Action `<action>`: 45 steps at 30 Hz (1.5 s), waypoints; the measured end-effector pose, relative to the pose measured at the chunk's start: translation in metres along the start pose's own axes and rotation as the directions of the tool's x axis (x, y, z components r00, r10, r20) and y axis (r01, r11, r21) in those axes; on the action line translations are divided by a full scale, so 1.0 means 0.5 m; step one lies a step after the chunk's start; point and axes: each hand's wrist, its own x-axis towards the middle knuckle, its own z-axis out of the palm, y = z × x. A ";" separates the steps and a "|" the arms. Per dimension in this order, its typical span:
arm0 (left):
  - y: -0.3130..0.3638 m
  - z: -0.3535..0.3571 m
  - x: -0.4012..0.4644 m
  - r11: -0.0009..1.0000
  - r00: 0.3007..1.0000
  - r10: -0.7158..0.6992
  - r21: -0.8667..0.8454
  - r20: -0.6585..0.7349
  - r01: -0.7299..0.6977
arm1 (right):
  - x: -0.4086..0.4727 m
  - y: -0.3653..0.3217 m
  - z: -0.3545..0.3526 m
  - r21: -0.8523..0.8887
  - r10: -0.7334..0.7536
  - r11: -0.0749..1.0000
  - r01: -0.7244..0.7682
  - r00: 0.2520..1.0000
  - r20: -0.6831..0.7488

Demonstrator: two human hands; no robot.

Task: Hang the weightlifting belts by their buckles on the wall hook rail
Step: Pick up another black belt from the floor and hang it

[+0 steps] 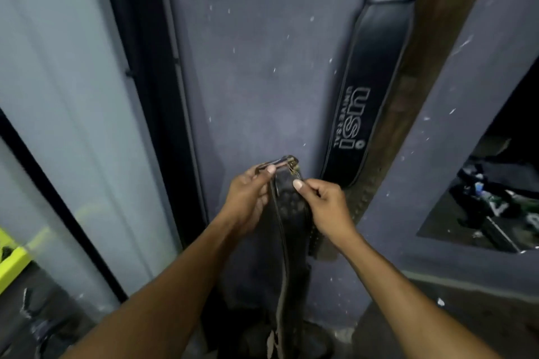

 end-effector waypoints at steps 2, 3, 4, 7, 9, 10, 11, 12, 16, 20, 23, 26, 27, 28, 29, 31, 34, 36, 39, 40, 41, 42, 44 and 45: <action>0.064 0.039 0.012 0.999 0.997 0.033 -0.041 0.068 -0.031 | 0.027 -0.066 -0.024 -0.014 -0.076 0.997 0.075 0.996 -0.049; 0.095 0.059 0.016 0.999 0.994 0.041 -0.040 0.103 -0.037 | 0.039 -0.097 -0.036 -0.015 -0.108 0.994 0.107 0.992 -0.071; 0.125 0.080 0.017 0.999 0.989 0.038 -0.021 0.140 -0.036 | 0.050 -0.125 -0.048 -0.015 -0.139 0.990 0.138 0.986 -0.087; 0.202 0.134 0.022 0.990 0.979 0.063 0.109 0.194 -0.086 | 0.078 -0.197 -0.079 -0.035 -0.205 0.979 0.202 0.969 -0.135; 0.251 0.161 0.031 0.959 0.964 0.150 0.204 0.218 -0.195 | 0.094 -0.234 -0.096 -0.081 -0.235 0.971 0.224 0.958 -0.164; 0.275 0.172 0.036 0.933 0.951 0.197 0.252 0.238 -0.256 | 0.101 -0.251 -0.102 -0.101 -0.244 0.968 0.230 0.954 -0.172; 0.297 0.182 0.040 0.898 0.935 0.240 0.306 0.263 -0.316 | 0.108 -0.266 -0.106 -0.120 -0.254 0.964 0.235 0.951 -0.176; 0.318 0.192 0.043 0.857 0.917 0.273 0.361 0.289 -0.369 | 0.116 -0.280 -0.111 -0.137 -0.264 0.961 0.242 0.947 -0.181; 0.352 0.217 0.050 0.765 0.868 0.330 0.433 0.371 -0.476 | 0.140 -0.321 -0.121 -0.177 -0.276 0.955 0.238 0.932 -0.234; 0.355 0.234 0.060 0.743 0.815 0.395 0.374 0.423 -0.554 | 0.157 -0.346 -0.120 -0.130 -0.271 0.961 0.243 0.921 -0.279; 0.352 0.244 0.070 0.755 0.799 0.423 0.322 0.428 -0.571 | 0.166 -0.352 -0.116 -0.124 -0.263 0.964 0.235 0.911 -0.317; 0.344 0.253 0.080 0.793 0.819 0.420 0.281 0.391 -0.540 | 0.173 -0.355 -0.107 -0.132 -0.188 0.980 0.149 0.906 -0.380; 0.340 0.256 0.084 0.807 0.832 0.410 0.278 0.373 -0.522 | 0.174 -0.357 -0.102 -0.122 -0.148 0.987 0.107 0.904 -0.401; 0.336 0.258 0.088 0.824 0.849 0.392 0.275 0.353 -0.495 | 0.175 -0.358 -0.096 -0.084 -0.102 0.994 0.074 0.906 -0.411; 0.333 0.260 0.092 0.847 0.869 0.370 0.264 0.329 -0.461 | 0.178 -0.359 -0.090 -0.021 -0.055 0.998 0.051 0.913 -0.405; 0.334 0.262 0.098 0.890 0.895 0.337 0.211 0.291 -0.404 | 0.184 -0.366 -0.082 0.090 -0.003 0.995 0.038 0.935 -0.356; 0.339 0.264 0.101 0.916 0.895 0.329 0.127 0.299 -0.380 | 0.190 -0.386 -0.081 -0.026 -0.112 0.994 0.111 0.922 -0.371; 0.338 0.266 0.099 0.922 0.891 0.332 0.093 0.310 -0.376 | 0.192 -0.402 -0.086 -0.143 -0.225 0.973 0.182 0.888 -0.400; 0.321 0.247 0.094 0.941 0.894 0.299 0.049 0.334 -0.334 | 0.205 -0.432 -0.097 -0.187 -0.298 0.953 0.238 0.849 -0.436; 0.309 0.233 0.089 0.942 0.885 0.281 0.068 0.371 -0.327 | 0.210 -0.441 -0.102 -0.185 -0.312 0.949 0.255 0.839 -0.446; 0.297 0.219 0.087 0.937 0.877 0.260 0.114 0.405 -0.331 | 0.216 -0.449 -0.107 -0.177 -0.322 0.946 0.270 0.833 -0.449; 0.286 0.206 0.083 0.927 0.873 0.245 0.163 0.421 -0.339 | 0.221 -0.457 -0.112 -0.170 -0.328 0.945 0.281 0.835 -0.442; 0.280 0.197 0.079 0.900 0.874 0.269 0.216 0.405 -0.378 | 0.232 -0.464 -0.121 -0.168 -0.335 0.942 0.290 0.852 -0.404; 0.283 0.199 0.080 0.877 0.873 0.300 0.249 0.385 -0.411 | 0.237 -0.464 -0.124 -0.153 -0.329 0.944 0.291 0.864 -0.380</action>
